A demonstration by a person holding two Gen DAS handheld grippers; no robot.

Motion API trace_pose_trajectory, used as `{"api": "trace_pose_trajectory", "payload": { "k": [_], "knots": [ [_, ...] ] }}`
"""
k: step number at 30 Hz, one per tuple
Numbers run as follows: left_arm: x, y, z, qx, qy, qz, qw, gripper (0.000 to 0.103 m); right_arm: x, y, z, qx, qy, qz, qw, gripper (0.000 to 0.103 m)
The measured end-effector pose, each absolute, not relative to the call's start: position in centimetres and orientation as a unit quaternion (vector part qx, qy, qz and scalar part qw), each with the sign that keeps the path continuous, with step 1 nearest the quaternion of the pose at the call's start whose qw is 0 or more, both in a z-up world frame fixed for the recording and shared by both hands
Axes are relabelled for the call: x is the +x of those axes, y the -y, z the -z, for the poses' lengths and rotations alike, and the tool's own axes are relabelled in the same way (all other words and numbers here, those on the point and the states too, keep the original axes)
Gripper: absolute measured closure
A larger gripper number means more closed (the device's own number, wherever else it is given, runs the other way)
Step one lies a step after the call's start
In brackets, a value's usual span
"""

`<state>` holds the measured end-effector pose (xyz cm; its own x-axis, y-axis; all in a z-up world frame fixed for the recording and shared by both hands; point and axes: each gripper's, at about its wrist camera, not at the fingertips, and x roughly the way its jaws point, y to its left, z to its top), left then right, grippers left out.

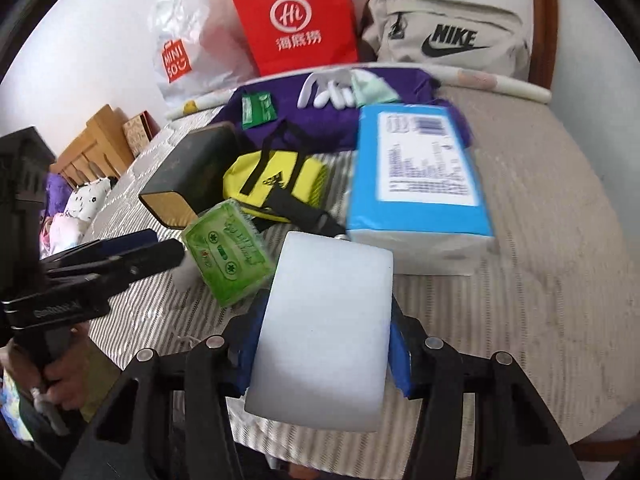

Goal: Organize soft objects
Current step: 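Grasp the white sponge with the right tool while the left tool grasps the green tissue pack, then carry the sponge in the right tool while the left tool carries the tissue pack to the towel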

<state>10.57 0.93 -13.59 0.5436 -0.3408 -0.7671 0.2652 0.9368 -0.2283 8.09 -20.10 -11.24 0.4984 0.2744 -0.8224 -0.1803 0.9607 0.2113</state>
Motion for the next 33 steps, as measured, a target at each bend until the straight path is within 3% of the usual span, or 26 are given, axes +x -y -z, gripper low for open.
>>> {"api": "trace_pose_trajectory", "payload": {
  "k": [6,16,20,24,33],
  "knots": [
    [10.1,2.6,14.2,0.075,-0.424,0.174,0.885,0.025,7.3,23.3,11.5,0.059,-0.476,-0.118,0.869,0.050],
    [10.8,5.4,16.1,0.174,-0.423,0.161,0.874,0.024,6.9,24.5,12.9,0.063,-0.486,-0.121,0.863,0.050],
    [10.9,5.3,16.3,0.165,-0.419,0.163,0.878,0.024,7.1,24.5,13.8,0.059,-0.492,-0.118,0.860,0.050],
    [10.9,4.5,16.1,0.145,-0.417,0.166,0.882,0.039,7.6,24.4,14.8,0.058,-0.499,-0.113,0.857,0.050],
    [9.6,0.5,12.7,0.067,-0.399,0.166,0.900,0.041,7.8,24.4,15.1,0.058,-0.500,-0.107,0.858,0.050]
  ]
}}
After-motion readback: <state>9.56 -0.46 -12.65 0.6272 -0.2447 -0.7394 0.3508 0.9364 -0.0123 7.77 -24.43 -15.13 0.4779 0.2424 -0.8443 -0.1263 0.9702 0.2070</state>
